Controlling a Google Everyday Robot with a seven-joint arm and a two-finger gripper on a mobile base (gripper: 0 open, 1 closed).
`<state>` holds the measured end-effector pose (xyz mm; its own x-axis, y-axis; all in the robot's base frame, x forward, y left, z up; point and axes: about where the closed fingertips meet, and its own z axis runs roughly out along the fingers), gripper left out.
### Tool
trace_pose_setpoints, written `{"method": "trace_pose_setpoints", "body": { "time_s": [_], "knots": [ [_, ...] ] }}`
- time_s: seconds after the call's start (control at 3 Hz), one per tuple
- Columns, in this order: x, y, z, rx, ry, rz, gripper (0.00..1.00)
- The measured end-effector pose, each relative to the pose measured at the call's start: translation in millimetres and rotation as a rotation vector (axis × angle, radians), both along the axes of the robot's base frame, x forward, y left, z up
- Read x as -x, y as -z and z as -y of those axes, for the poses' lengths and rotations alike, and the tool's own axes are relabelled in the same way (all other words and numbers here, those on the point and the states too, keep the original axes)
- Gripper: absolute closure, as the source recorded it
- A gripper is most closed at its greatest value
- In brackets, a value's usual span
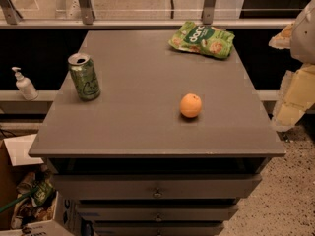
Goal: Pick orange
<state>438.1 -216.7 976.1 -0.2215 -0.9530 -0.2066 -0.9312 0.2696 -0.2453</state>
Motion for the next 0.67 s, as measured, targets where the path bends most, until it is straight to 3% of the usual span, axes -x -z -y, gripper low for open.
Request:
{"method": "trace_pose_setpoints", "body": {
  "time_s": [0.67],
  "knots": [
    [-6.6,1.4,-2.2,-0.013,0.0,0.02,0.0]
  ]
}}
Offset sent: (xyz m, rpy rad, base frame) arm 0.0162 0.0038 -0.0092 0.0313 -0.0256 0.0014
